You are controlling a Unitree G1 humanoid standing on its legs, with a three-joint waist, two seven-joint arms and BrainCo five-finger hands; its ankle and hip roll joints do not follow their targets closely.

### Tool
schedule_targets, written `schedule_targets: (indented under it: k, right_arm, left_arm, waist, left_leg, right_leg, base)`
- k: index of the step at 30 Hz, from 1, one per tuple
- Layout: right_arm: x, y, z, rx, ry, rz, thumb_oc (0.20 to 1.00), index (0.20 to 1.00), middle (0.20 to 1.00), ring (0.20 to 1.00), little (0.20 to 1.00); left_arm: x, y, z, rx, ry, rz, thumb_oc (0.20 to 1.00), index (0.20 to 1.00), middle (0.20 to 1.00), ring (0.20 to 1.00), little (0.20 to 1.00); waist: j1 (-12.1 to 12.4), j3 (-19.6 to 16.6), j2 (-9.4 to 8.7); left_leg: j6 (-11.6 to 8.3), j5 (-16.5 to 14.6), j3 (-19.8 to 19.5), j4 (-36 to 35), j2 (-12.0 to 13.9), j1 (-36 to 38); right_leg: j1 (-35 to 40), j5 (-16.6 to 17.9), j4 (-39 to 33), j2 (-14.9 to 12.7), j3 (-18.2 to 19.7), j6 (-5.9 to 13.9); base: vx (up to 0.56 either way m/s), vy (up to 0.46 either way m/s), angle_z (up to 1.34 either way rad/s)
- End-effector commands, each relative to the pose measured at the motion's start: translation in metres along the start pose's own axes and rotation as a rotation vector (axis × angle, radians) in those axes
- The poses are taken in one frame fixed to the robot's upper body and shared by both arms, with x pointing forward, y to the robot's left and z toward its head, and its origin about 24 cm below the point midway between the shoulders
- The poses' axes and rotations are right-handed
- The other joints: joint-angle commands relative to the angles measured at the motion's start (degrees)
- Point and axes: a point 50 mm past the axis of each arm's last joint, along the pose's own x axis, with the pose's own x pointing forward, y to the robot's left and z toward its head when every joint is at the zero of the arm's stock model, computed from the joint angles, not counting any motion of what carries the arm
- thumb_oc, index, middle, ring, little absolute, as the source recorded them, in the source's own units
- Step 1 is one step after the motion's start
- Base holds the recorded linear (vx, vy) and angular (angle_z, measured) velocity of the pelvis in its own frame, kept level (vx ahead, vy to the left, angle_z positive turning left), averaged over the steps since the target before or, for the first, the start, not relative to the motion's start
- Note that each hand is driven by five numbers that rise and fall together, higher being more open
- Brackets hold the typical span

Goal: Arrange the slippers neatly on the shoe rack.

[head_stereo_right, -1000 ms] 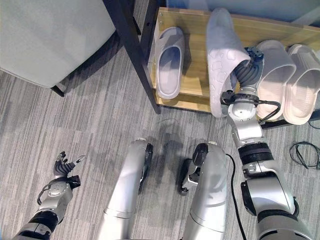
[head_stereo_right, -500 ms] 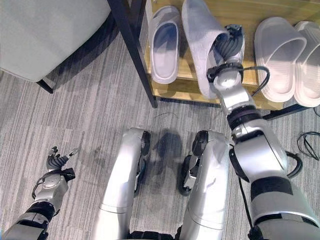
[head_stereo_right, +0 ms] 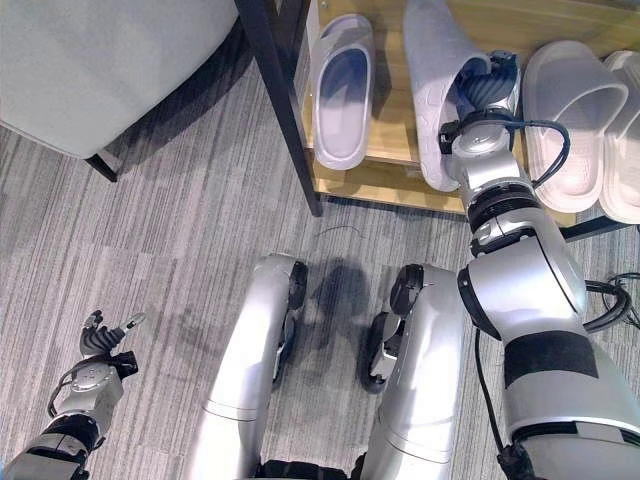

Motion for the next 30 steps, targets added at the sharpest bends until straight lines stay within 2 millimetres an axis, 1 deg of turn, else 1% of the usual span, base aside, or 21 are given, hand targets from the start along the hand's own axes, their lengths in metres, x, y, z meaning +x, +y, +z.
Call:
schedule_targets:
  k: [1,4,5,10,13,14,15,16,19,21,23,25,26,29,30]
  right_arm:
    - [0.007,-0.011,0.058,0.062,-0.146,-0.035,0.2,0.2,0.2,0.2,0.2]
    - [0.009,-0.015,0.059,0.05,-0.144,-0.039,0.2,0.2,0.2,0.2,0.2]
    - [0.01,-0.017,0.054,0.039,-0.127,-0.045,0.2,0.2,0.2,0.2,0.2]
    - [0.01,-0.018,0.05,0.104,-0.101,-0.06,0.2,0.2,0.2,0.2,0.2]
    - [0.011,-0.024,0.054,0.075,-0.103,-0.081,0.2,0.2,0.2,0.2,0.2]
    - [0.013,-0.031,0.057,0.064,-0.111,-0.105,0.2,0.2,0.2,0.2,0.2]
    - [0.013,-0.032,0.058,0.064,-0.114,-0.114,0.862,0.862,0.862,0.862,0.862]
    - [0.014,-0.033,0.058,0.07,-0.116,-0.122,1.0,1.0,1.0,1.0,1.0]
    - [0.013,-0.031,0.06,0.083,-0.115,-0.12,1.0,1.0,1.0,1.0,1.0]
    - [0.012,-0.028,0.06,0.125,-0.108,-0.113,1.0,1.0,1.0,1.0,1.0]
    - [0.01,-0.021,0.061,0.17,-0.105,-0.096,1.0,1.0,1.0,1.0,1.0]
    - [0.006,-0.008,0.067,0.236,-0.114,-0.058,1.0,1.0,1.0,1.0,1.0]
    - [0.006,-0.008,0.067,0.236,-0.114,-0.058,1.0,1.0,1.0,1.0,1.0]
    - [0.002,0.002,0.066,0.306,-0.112,-0.039,1.0,1.0,1.0,1.0,1.0]
    - [-0.001,0.009,0.064,0.325,-0.107,-0.028,1.0,1.0,1.0,1.0,1.0]
  left_arm:
    - [0.006,0.024,0.02,0.042,-0.099,0.018,1.0,1.0,1.0,1.0,1.0]
    - [0.007,0.024,0.024,0.029,-0.115,0.023,1.0,1.0,1.0,1.0,1.0]
    - [0.009,0.025,0.027,0.023,-0.119,0.025,1.0,1.0,1.0,1.0,1.0]
    - [0.011,0.02,0.037,0.013,-0.149,0.015,1.0,1.0,1.0,1.0,1.0]
    - [0.008,0.017,0.031,0.039,-0.151,-0.013,1.0,1.0,1.0,1.0,1.0]
    - [0.006,0.016,0.027,0.041,-0.145,-0.021,1.0,1.0,1.0,1.0,1.0]
    - [0.005,0.015,0.025,0.043,-0.144,-0.021,1.0,1.0,1.0,1.0,1.0]
    - [0.004,0.014,0.024,0.045,-0.142,-0.024,1.0,1.0,1.0,1.0,1.0]
    - [0.002,0.011,0.016,0.049,-0.123,-0.027,1.0,1.0,1.0,1.0,1.0]
    - [0.0,0.008,0.012,0.056,-0.112,-0.033,1.0,1.0,1.0,1.0,1.0]
    - [0.0,0.005,0.01,0.072,-0.104,-0.038,1.0,1.0,1.0,1.0,1.0]
    - [0.001,0.0,0.01,0.074,-0.091,-0.04,1.0,1.0,1.0,1.0,1.0]
    - [0.001,0.0,0.01,0.074,-0.091,-0.04,1.0,1.0,1.0,1.0,1.0]
    - [0.0,-0.002,0.004,0.072,-0.065,-0.032,1.0,1.0,1.0,1.0,1.0]
    - [0.0,-0.003,0.0,0.06,-0.042,-0.023,1.0,1.0,1.0,1.0,1.0]
  waist:
    - [4.0,0.2,-1.1]
    - [4.6,0.2,-1.06]
    - [4.8,0.3,-0.97]
    - [5.3,0.3,-0.71]
    - [5.8,0.3,-0.35]
    - [6.1,0.3,-0.12]
    - [6.2,0.3,-0.02]
    - [6.4,0.3,0.08]
    - [6.5,0.3,-0.12]
    - [6.5,0.3,-0.24]
    - [6.4,0.3,-0.38]
    - [5.6,0.3,-0.7]
    - [5.6,0.3,-0.71]
    - [4.8,0.3,-1.27]
    - [4.4,0.3,-1.43]
  left_leg:
    - [1.0,1.8,-10.0,-1.6,-3.0,0.0]
    - [1.14,1.7,-10.1,-2.2,-2.9,0.0]
    - [1.14,1.6,-10.2,-2.5,-2.9,0.0]
    - [1.16,1.6,-10.3,-3.3,-3.0,0.0]
    - [1.19,1.3,-10.3,-3.6,-3.0,0.0]
    - [1.14,1.2,-10.2,-3.7,-2.9,0.0]
    - [1.12,1.2,-10.4,-3.9,-3.0,0.0]
    - [1.11,1.1,-10.3,-4.1,-3.0,0.0]
    - [1.29,1.0,-10.3,-4.0,-2.9,0.0]
    - [1.33,0.9,-10.2,-3.8,-2.8,0.0]
    - [1.35,0.7,-10.1,-3.5,-2.8,0.0]
    - [1.19,0.7,-9.8,-3.4,-2.8,0.0]
    - [1.19,0.7,-9.8,-3.4,-2.8,0.0]
    - [0.99,0.5,-9.4,-3.4,-2.5,0.0]
    - [0.87,0.5,-9.3,-3.3,-2.5,0.0]
  right_leg:
    - [6.1,-3.3,4.5,0.5,9.8,-3.1]
    - [6.2,-3.2,4.0,0.5,9.7,-3.33]
    - [6.2,-3.1,3.7,0.5,9.8,-3.41]
    - [6.1,-3.1,3.0,0.2,9.5,-3.6]
    - [6.1,-3.0,2.6,0.1,9.2,-3.85]
    - [6.1,-2.9,2.4,-0.1,9.2,-3.84]
    - [6.1,-2.8,2.2,-0.1,9.2,-3.8]
    - [6.2,-2.8,2.1,-0.2,9.1,-3.76]
    - [6.3,-2.6,2.1,0.1,9.2,-3.66]
    - [6.3,-2.5,2.3,0.2,9.3,-3.76]
    - [6.3,-2.5,2.6,0.3,9.5,-3.83]
    - [6.4,-2.5,2.8,0.3,9.7,-4.15]
    - [6.4,-2.5,2.8,0.3,9.8,-4.15]
    - [6.6,-2.3,2.9,0.4,10.2,-4.19]
    - [6.7,-2.4,3.0,0.5,10.2,-4.22]
  base:
    - [0.0,0.0,0.0]
    - [0.0,0.0,0.0]
    - [0.0,0.0,0.0]
    - [0.0,0.0,0.0]
    - [0.01,0.012,0.0]
    - [0.01,0.035,-0.01]
    - [0.0,0.0,0.0]
    - [0.0,0.0,0.0]
    - [0.0,0.0,0.0]
    - [0.0,0.0,0.0]
    - [0.0,0.015,-0.01]
    - [-0.01,0.018,-0.01]
    - [-0.02,0.034,-0.02]
    - [0.0,0.0,0.0]
    - [0.0,0.0,0.0]
